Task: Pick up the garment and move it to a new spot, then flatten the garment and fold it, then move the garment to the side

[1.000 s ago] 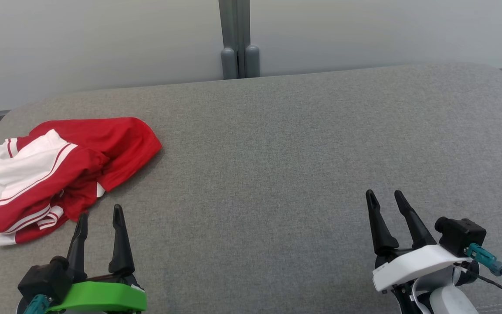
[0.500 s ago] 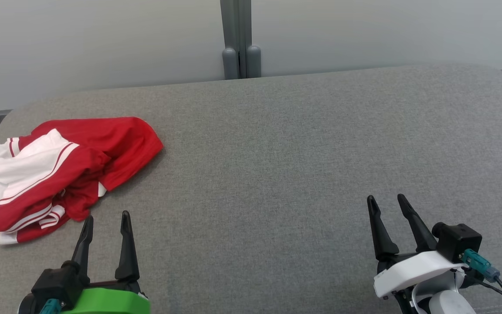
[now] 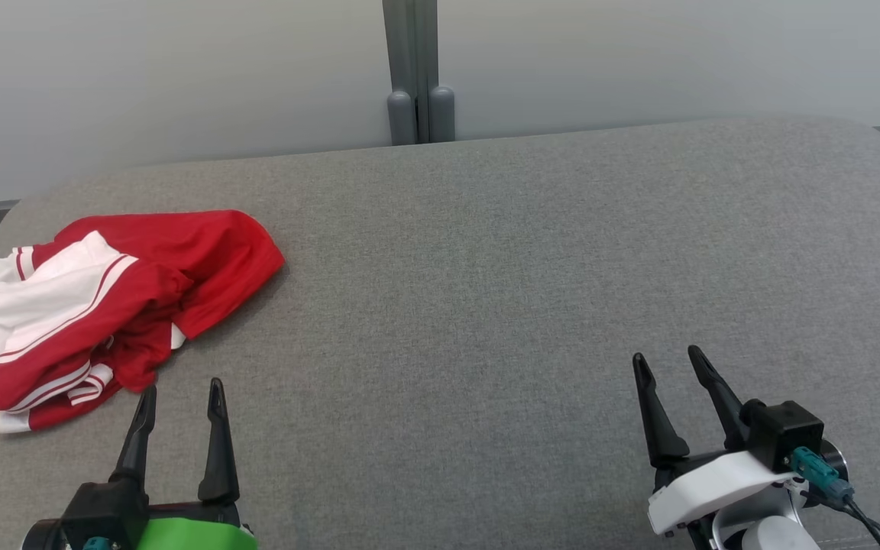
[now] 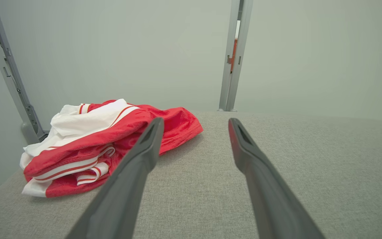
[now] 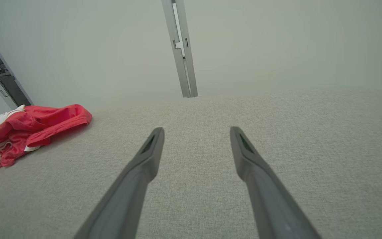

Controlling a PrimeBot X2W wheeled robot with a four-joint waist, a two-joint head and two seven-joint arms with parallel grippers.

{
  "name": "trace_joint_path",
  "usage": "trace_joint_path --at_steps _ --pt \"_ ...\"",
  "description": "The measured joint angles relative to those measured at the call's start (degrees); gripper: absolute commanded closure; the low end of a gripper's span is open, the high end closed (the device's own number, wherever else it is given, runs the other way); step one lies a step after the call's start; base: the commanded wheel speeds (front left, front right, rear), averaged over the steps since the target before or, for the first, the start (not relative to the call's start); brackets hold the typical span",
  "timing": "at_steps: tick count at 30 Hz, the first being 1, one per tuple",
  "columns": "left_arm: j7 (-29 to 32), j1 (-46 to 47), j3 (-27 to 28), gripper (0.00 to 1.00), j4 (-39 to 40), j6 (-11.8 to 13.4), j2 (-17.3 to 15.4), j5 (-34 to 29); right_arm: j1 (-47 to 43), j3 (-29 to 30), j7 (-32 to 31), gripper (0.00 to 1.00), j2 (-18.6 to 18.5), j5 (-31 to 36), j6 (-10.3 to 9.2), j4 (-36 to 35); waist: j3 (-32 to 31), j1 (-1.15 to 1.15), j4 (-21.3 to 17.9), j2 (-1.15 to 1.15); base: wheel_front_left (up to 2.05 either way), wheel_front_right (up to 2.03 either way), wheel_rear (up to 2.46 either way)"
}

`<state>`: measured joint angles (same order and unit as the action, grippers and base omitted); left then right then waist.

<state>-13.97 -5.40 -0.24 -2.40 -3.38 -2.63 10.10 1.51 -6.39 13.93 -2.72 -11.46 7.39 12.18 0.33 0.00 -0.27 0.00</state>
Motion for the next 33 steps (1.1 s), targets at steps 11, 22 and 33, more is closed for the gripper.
trace_joint_path --at_steps 11,22,33 --pt "-1.16 -0.38 0.1 0.0 0.63 -0.21 -0.03 -3.82 -0.1 -0.38 1.09 0.0 -0.03 4.31 0.09 -0.16 0.26 0.0 0.03 0.0 0.0 0.0 0.0" --pt "-1.16 -0.38 -0.03 0.0 0.52 -0.2 -0.04 -4.03 -0.1 -0.13 1.11 0.0 -0.04 4.3 0.09 -0.21 0.28 0.0 0.13 0.0 0.0 0.0 0.0" --pt "-1.16 -0.38 -1.32 0.0 -0.1 0.25 -0.05 -4.04 -1.29 -0.11 1.12 0.0 -0.07 4.46 0.09 -0.56 -0.18 0.0 3.01 0.0 0.0 0.0 0.0"
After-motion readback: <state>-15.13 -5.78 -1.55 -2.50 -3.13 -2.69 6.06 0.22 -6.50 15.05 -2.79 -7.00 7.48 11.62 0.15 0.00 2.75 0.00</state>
